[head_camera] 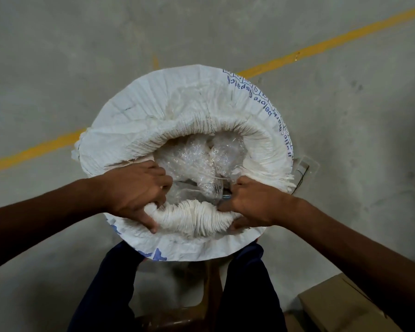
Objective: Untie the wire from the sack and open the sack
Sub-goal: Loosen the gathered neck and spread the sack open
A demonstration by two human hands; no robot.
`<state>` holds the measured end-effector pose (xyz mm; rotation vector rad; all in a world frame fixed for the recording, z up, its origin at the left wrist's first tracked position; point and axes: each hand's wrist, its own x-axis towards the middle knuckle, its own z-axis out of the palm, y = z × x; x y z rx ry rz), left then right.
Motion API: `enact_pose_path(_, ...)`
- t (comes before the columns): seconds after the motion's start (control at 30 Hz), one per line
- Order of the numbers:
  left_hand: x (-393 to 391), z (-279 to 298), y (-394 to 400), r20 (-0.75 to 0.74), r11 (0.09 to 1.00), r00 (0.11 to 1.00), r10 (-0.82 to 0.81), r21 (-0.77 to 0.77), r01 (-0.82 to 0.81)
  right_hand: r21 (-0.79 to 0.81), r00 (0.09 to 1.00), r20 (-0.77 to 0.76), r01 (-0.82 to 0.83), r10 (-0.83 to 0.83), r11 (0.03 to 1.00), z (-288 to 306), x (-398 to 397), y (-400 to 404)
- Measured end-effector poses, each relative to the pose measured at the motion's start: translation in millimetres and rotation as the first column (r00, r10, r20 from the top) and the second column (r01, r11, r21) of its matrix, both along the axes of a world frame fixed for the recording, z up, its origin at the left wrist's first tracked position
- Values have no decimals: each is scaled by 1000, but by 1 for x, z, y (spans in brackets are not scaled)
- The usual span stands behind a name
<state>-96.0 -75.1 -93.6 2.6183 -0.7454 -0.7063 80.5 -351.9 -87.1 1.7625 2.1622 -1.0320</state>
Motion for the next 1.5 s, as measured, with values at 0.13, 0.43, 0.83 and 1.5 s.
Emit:
enact_pose_path(0.13, -3, 8, -20, -182, 993, 983, -2, 117, 24, -144, 993, -118, 11, -29, 990, 11, -3, 3)
enact_pose_path(0.43, -26, 7, -38, -301, 999, 953, -22, 15, 28, -279, 966, -242, 22, -92, 960, 21, -18, -14)
enact_pose_path(0.83, -28, 21, -55, -424, 1000, 905, -30, -16, 25, -296, 957, -257, 57, -137, 953, 30, -31, -15)
enact_pose_path(1.5, -44, 26, -46, -499, 966, 832, 242, 44, -255, -456, 959, -161, 136, -231, 880, 41, -30, -10)
